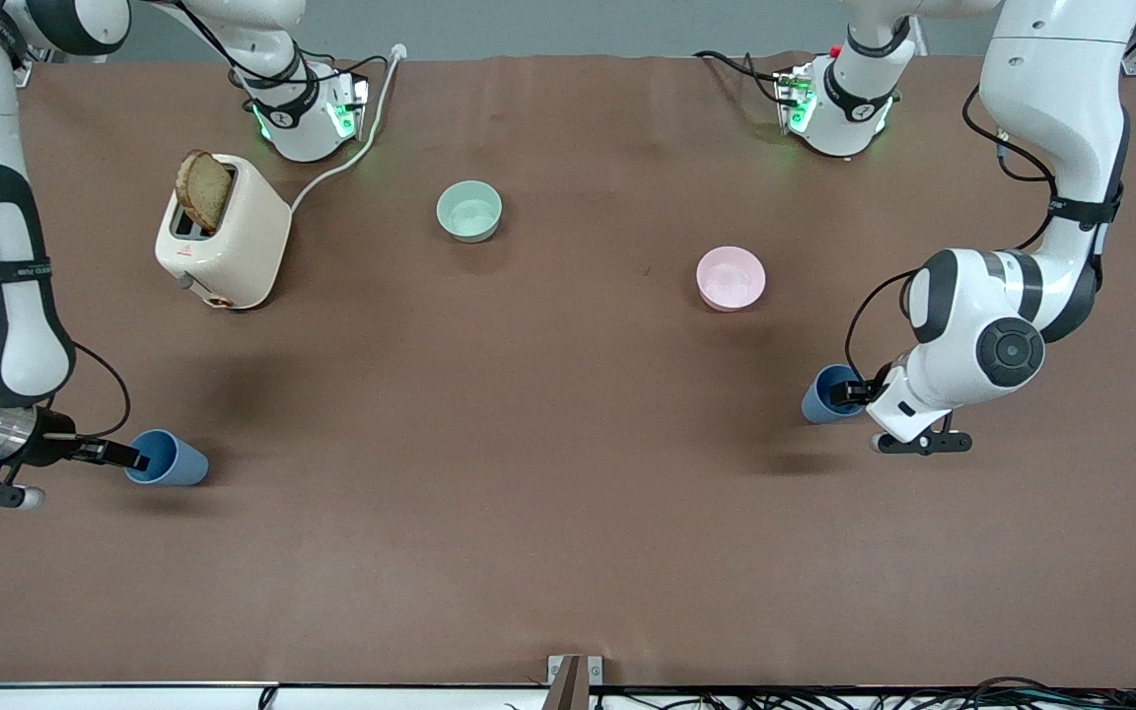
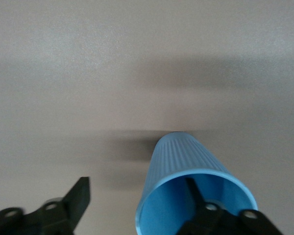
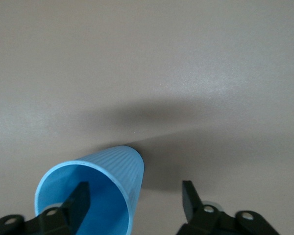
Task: Stack blue cups with both arms
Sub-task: 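Grasp the blue cup with the left gripper while the right gripper grasps the other cup, then lift the cup with the left gripper while the right gripper lifts its cup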
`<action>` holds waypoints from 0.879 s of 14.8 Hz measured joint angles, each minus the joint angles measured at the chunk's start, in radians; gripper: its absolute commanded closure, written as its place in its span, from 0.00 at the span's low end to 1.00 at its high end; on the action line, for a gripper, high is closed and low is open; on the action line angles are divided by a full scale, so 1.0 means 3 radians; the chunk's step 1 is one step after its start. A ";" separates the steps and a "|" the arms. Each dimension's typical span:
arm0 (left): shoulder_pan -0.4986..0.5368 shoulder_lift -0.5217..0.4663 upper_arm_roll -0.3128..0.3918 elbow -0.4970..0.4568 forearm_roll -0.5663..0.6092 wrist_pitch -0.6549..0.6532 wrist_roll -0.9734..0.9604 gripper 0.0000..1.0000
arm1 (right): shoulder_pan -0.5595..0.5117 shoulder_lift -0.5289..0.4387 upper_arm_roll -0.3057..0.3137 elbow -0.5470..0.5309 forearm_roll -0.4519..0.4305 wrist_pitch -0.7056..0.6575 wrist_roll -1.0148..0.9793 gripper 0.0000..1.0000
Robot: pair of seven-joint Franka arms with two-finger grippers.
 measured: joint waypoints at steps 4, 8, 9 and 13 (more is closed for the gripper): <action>0.0006 0.0000 0.0000 0.0000 0.0000 -0.0003 -0.0040 0.78 | 0.0053 0.0075 0.0005 -0.0006 0.0000 0.0090 -0.0002 0.44; 0.0000 0.0000 0.0000 0.0001 0.0000 -0.0003 -0.0116 0.86 | 0.0089 0.0094 0.0006 -0.0006 0.0000 0.0091 -0.0002 0.69; -0.0001 0.0000 -0.0001 0.0002 0.0000 -0.0003 -0.0120 0.89 | 0.0088 0.0094 0.0004 -0.0006 0.0000 0.0089 -0.0002 0.71; -0.0002 -0.0007 -0.0010 0.0019 -0.0003 -0.0010 -0.0121 0.99 | 0.0086 0.0095 -0.0007 -0.0047 0.0000 0.0083 -0.0002 0.94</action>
